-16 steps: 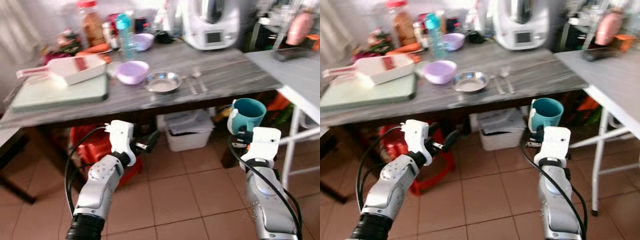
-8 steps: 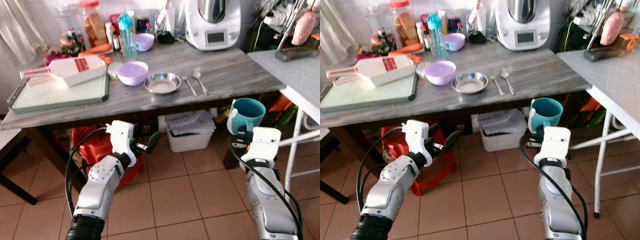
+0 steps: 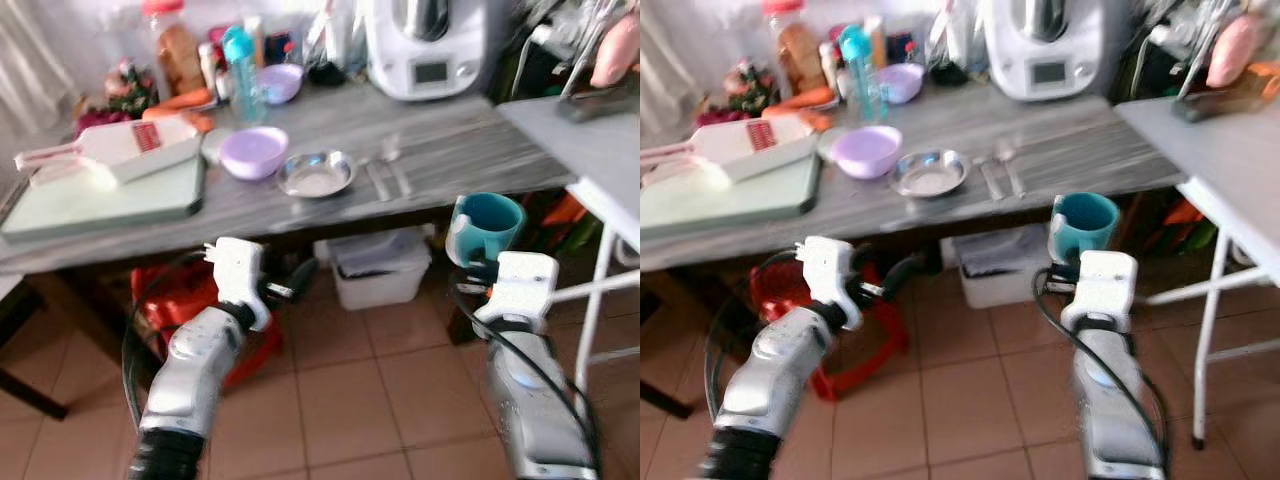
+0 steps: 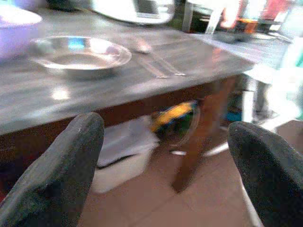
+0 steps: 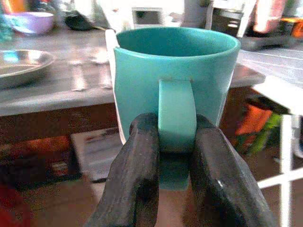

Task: Setting the table

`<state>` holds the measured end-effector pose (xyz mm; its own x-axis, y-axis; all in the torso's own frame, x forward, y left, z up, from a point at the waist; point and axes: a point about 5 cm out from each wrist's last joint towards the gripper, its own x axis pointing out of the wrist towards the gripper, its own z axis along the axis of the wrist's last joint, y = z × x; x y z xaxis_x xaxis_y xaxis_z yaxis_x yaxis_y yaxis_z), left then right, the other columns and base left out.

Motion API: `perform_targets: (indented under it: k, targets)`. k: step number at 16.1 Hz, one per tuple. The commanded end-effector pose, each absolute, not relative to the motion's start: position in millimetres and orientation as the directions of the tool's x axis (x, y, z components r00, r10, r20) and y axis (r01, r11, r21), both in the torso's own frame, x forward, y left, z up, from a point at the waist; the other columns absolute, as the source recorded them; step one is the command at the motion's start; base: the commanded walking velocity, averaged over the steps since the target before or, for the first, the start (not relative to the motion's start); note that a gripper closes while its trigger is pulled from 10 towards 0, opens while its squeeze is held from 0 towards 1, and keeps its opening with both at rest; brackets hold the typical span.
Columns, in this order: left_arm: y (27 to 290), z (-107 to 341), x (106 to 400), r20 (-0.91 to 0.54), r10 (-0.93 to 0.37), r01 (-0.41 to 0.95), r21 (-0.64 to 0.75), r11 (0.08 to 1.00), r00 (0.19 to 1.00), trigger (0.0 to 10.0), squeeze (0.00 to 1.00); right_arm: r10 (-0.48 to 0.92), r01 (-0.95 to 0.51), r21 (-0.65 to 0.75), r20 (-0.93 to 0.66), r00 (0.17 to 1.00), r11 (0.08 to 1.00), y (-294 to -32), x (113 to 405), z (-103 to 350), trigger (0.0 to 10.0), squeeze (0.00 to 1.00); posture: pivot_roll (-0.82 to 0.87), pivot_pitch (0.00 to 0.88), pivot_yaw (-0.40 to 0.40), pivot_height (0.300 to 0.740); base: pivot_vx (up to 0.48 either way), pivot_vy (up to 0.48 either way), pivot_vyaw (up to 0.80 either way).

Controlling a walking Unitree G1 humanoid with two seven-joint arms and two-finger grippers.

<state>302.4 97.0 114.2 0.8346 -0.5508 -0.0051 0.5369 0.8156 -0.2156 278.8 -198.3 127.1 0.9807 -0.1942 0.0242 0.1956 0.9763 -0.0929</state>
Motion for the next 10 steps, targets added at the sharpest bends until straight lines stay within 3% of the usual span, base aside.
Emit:
perform_targets:
  k: [1, 10]
  targets:
    - [106.5, 116.9, 303.6, -0.008, -0.535, 0.523, -0.196, 0.829, 0.845, 10.0, 0.00, -0.167, 0.172, -0.082, 0.067, 0.984, 0.982, -190.5, 281.1, 136.3, 10.0, 0.00, -0.04, 0.000, 0.045, 0.740, 0.304, 0.000, 0.00]
    - [102.6, 125.3, 303.8, 0.019, -0.540, 0.533, -0.194, 0.823, 0.841, 10.0, 0.00, -0.168, 0.175, -0.085, 0.085, 0.982, 0.981, -190.9, 280.2, 139.8, 10.0, 0.00, -0.04, 0.000, 0.043, 0.740, 0.302, 0.000, 0.45]
